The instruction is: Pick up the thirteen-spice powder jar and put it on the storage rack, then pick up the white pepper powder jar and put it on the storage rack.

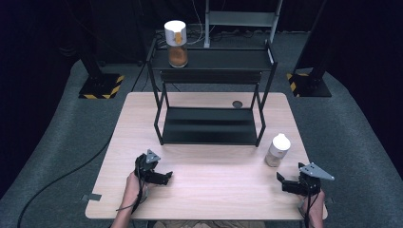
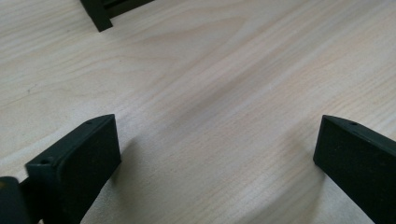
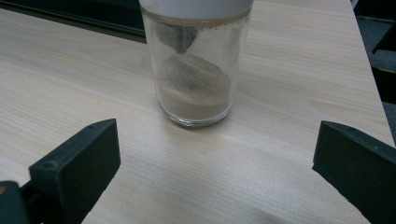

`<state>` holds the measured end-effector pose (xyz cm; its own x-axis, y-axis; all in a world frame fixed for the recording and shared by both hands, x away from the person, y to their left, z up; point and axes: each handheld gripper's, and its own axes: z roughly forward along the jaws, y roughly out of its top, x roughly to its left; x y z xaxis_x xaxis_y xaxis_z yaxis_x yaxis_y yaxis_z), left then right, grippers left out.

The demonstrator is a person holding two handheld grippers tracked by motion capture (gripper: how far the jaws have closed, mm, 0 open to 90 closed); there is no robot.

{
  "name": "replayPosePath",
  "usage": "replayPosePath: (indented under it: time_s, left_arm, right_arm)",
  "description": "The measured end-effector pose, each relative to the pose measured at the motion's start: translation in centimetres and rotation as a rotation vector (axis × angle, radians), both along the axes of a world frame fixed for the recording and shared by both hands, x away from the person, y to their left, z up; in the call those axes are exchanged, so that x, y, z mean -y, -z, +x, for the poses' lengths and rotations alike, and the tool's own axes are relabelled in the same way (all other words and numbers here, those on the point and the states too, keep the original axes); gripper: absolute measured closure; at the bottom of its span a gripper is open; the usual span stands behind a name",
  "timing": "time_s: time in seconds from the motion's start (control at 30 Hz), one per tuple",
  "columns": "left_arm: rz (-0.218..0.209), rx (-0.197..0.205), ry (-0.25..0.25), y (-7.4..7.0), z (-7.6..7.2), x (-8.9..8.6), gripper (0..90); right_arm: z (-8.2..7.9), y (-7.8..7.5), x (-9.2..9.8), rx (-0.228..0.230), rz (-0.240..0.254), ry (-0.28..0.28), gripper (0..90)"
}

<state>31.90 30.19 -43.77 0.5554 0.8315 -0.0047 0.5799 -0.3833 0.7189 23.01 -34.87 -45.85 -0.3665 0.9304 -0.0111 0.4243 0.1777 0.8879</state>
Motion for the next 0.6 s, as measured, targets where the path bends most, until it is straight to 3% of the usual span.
replayPosePath:
  time_s: [0.37, 0.5, 0.6]
  left_arm:
    - [0.002, 0.005, -0.013, 0.1, -0.2, 0.1, 0.1]
    - [0.002, 0.005, -0.010, 0.1, -0.2, 0.1, 0.1]
    - [0.001, 0.005, -0.010, 0.1, -0.2, 0.1, 0.1]
  right_arm:
    - [-0.1, 0.0, -0.4, 0.008, -0.017, 0.014, 0.0]
    - [-0.5, 0.2, -1.0, 0.027, -0.037, 0.034, 0.0]
    - [-0.4, -0.1, -1.5, 0.014, -0.066, 0.040, 0.0]
